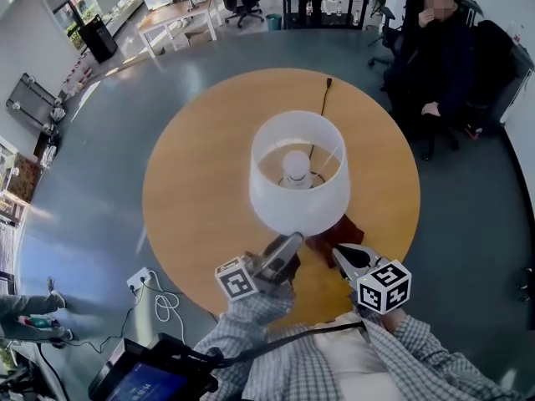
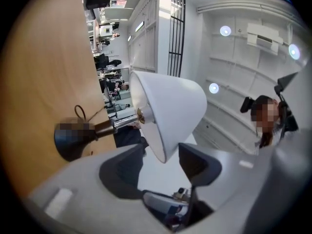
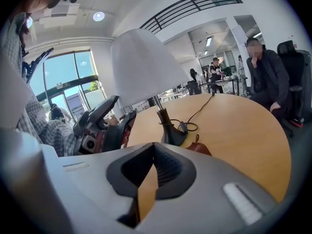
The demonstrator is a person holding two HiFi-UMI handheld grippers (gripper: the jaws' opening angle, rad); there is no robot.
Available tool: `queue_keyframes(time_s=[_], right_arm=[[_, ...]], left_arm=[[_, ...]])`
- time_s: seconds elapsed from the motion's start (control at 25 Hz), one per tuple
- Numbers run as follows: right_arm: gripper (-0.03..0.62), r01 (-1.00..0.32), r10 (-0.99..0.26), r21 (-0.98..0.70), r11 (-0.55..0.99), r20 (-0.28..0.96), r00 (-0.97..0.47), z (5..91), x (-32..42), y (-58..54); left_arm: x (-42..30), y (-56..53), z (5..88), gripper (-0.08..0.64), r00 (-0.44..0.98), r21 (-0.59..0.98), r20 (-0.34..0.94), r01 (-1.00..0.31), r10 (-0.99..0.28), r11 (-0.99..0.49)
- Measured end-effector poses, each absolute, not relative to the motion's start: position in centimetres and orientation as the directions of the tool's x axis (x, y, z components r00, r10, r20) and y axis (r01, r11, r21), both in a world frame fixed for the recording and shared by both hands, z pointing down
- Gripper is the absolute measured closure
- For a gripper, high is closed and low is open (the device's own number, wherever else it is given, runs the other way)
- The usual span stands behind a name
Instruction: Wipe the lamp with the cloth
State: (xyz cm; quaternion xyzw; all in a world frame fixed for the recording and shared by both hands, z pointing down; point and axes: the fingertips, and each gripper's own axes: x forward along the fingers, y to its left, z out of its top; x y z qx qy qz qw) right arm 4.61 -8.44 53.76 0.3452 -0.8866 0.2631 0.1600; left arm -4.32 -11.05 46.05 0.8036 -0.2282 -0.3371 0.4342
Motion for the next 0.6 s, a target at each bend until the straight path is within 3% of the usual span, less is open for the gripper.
queue_keyframes(time_s=[0.08, 0.28, 0.36, 0.6], right_arm=[[0.588, -0.699, -0.517, -0.327, 0.636, 0.492, -0.701, 54.6, 5.0, -8.8], [0.588, -0.659, -0.449, -0.180, 0.730, 0.600, -0.662, 57.9, 5.3, -9.3], [0.584, -0.622, -0.419, -0.119, 0.774, 0.640, -0.644, 59.2, 4.9, -9.6], [0.420, -0.530, -0.338, -0.034, 0.848, 0.734, -0.588, 62.5, 3.5, -9.7]], left_arm=[[-4.4, -11.4, 45.5, 0.351, 0.654, 0.844, -0.363, -0.072, -0.664, -0.532], [-4.4, -11.3, 44.1, 0.459, 0.615, 0.821, -0.412, -0.069, -0.672, -0.566], [-4.4, -11.3, 44.1, 0.460, 0.613, 0.820, -0.408, -0.078, -0.676, -0.566], [-4.2, -10.5, 44.4, 0.463, 0.611, 0.823, -0.391, -0.102, -0.688, -0.558]])
